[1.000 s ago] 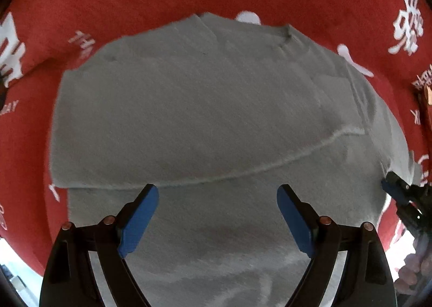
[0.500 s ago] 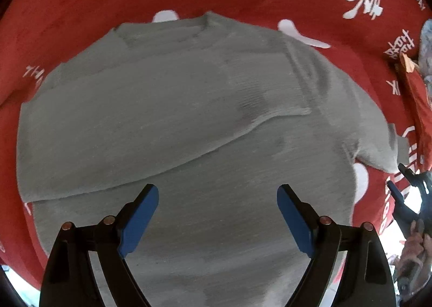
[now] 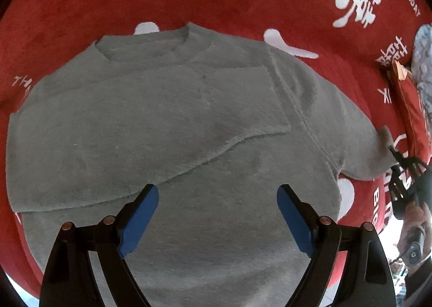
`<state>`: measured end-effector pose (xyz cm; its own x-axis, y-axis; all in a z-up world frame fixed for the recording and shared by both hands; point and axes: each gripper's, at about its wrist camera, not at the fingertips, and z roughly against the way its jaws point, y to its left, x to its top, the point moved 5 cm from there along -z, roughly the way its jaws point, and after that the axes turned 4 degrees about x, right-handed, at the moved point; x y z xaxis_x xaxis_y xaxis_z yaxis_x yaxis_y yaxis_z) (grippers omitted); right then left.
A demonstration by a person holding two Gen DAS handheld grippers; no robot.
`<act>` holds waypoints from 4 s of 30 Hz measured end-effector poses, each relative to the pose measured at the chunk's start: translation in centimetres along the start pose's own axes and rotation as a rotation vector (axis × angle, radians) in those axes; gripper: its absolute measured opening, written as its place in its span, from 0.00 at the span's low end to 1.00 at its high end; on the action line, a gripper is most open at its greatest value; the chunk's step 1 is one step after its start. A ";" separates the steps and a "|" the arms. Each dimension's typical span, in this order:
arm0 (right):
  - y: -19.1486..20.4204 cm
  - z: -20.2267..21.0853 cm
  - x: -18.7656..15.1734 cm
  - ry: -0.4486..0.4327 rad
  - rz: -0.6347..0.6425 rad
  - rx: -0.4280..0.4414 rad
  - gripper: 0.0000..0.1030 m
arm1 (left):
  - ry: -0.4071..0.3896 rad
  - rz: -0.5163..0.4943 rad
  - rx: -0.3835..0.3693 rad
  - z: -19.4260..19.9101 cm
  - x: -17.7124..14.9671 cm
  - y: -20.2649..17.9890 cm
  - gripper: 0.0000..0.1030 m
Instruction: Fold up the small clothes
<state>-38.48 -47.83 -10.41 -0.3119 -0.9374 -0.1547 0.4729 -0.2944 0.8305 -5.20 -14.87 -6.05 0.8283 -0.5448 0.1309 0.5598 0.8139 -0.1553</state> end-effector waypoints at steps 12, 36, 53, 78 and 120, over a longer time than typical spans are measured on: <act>15.3 -9.0 -14.7 0.444 0.546 0.161 0.08 | -0.093 0.159 0.017 2.8 0.9 8.4 0.87; 9.7 -21.4 -29.3 0.608 0.619 -0.225 0.37 | -0.150 0.431 -0.195 3.8 -1.4 20.3 0.87; 6.6 -19.4 -46.1 1.090 1.282 -0.285 0.18 | -0.085 0.670 -0.566 0.4 -0.8 22.2 0.87; 5.7 -10.9 -21.1 0.484 0.546 -0.326 0.08 | -0.140 0.533 -0.426 2.3 0.6 22.1 0.08; 7.7 -14.7 -19.0 0.549 1.102 -0.571 0.08 | -0.097 0.187 0.201 1.3 -1.1 21.6 0.65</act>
<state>-16.85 -35.02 -8.95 0.7501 -0.6470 0.1372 0.5760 0.7410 0.3451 5.97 3.56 -8.24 0.9052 -0.3679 0.2129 0.3745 0.9272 0.0099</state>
